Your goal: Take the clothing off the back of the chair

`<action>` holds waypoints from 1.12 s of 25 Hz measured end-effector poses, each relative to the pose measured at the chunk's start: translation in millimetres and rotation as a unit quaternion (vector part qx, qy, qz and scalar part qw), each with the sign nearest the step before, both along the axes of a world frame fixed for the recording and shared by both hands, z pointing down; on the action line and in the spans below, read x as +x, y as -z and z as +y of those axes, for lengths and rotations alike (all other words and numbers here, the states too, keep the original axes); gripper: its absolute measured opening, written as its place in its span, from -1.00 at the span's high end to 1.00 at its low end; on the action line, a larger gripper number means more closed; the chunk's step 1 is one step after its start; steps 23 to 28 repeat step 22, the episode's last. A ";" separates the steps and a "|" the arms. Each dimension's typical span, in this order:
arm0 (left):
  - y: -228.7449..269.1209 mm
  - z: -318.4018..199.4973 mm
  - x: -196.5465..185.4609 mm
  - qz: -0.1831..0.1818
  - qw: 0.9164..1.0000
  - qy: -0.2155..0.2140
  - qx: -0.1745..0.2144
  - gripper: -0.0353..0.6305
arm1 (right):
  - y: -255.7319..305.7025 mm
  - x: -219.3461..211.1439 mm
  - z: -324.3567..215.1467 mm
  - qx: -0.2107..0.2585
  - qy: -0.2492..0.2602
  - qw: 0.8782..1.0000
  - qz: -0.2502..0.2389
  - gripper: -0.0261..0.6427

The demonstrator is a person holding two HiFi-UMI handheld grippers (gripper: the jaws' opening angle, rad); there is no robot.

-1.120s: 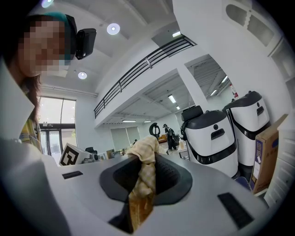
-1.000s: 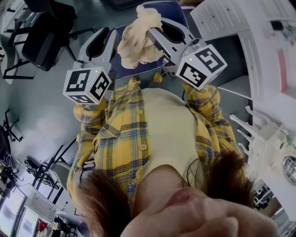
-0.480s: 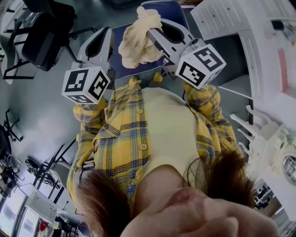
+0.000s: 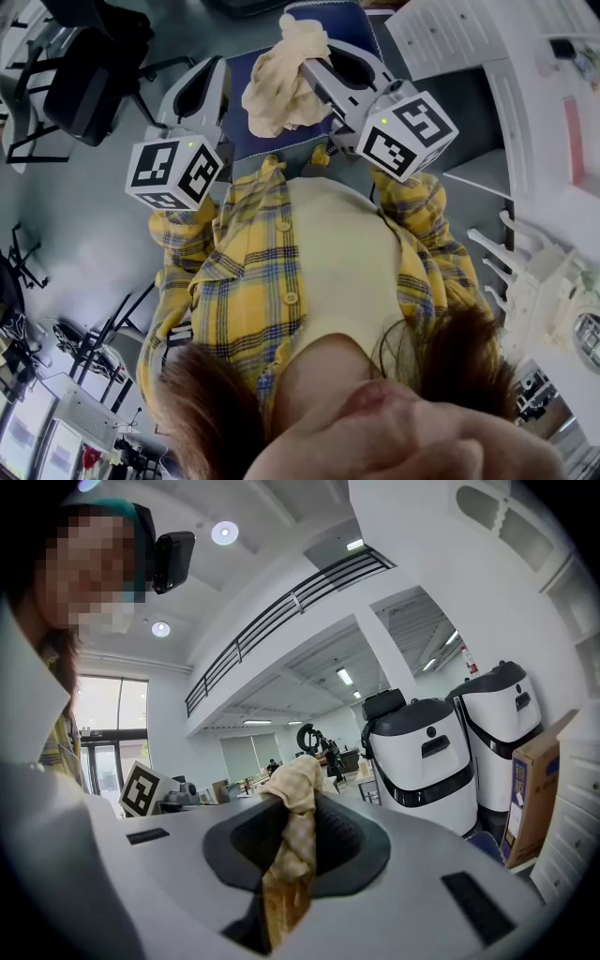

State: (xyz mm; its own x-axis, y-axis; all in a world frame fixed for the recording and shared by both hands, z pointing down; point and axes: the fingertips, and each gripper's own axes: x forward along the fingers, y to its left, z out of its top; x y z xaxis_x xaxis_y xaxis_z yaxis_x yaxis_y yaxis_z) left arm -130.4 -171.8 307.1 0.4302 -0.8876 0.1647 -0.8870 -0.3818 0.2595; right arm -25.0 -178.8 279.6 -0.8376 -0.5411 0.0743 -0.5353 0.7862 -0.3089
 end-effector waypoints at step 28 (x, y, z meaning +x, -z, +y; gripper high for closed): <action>-12.8 4.0 12.8 0.020 0.998 -0.048 -0.034 0.88 | -5.0 2.8 0.5 -0.002 -0.007 1.000 0.011 0.73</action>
